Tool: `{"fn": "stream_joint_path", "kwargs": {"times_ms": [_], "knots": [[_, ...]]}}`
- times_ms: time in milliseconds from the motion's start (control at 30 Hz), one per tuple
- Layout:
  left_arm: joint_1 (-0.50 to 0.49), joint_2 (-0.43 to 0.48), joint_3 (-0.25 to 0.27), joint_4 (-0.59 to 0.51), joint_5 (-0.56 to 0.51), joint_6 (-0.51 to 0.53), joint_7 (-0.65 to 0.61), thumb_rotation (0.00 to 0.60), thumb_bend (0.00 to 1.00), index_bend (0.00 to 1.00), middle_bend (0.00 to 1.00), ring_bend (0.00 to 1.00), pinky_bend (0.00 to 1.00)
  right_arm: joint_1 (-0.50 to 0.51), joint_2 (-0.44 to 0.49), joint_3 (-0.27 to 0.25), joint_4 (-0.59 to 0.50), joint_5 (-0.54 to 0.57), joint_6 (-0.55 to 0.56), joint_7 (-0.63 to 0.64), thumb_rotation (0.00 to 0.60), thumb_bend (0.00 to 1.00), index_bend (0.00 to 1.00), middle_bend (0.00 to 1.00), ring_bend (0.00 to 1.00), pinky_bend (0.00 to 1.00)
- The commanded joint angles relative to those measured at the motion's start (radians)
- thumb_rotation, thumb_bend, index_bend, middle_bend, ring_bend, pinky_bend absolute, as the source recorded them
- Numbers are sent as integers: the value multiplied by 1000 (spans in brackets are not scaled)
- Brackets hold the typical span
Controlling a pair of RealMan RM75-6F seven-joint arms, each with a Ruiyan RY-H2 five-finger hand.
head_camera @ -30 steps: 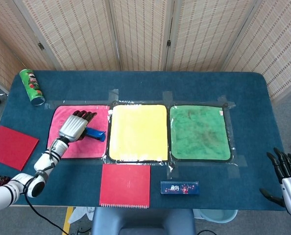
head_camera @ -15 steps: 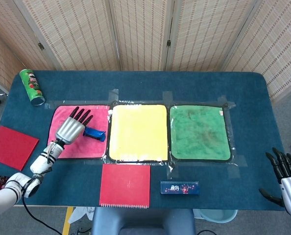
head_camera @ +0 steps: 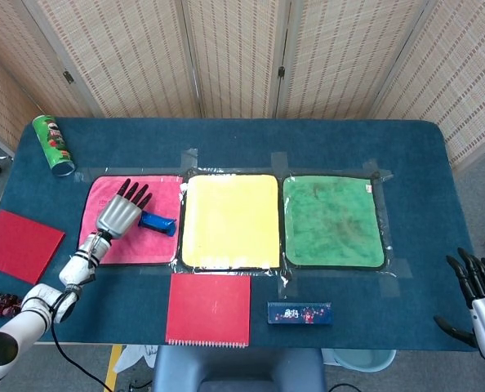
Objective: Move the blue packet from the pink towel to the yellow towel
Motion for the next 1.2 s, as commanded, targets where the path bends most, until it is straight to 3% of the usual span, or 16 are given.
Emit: {"fn": "stream_joint_path", "kwargs": {"times_ms": [33, 400, 1200], "knots": [[-8, -16, -12, 12, -6, -10, -6, 600, 350, 0, 0, 0, 21, 0, 0, 0, 0, -1, 0, 0, 600, 125, 0, 11, 32, 0], [-41, -46, -44, -8, 5, 15, -11, 600, 349, 0, 0, 0, 21, -8, 3, -1, 1, 2, 10, 4, 600, 125, 0, 11, 32, 0], [-138, -56, -133, -234, -23, 25, 161, 600, 350, 0, 0, 0, 21, -22, -4, -3, 35, 3, 32, 41, 600, 125, 0, 11, 41, 0]]}}
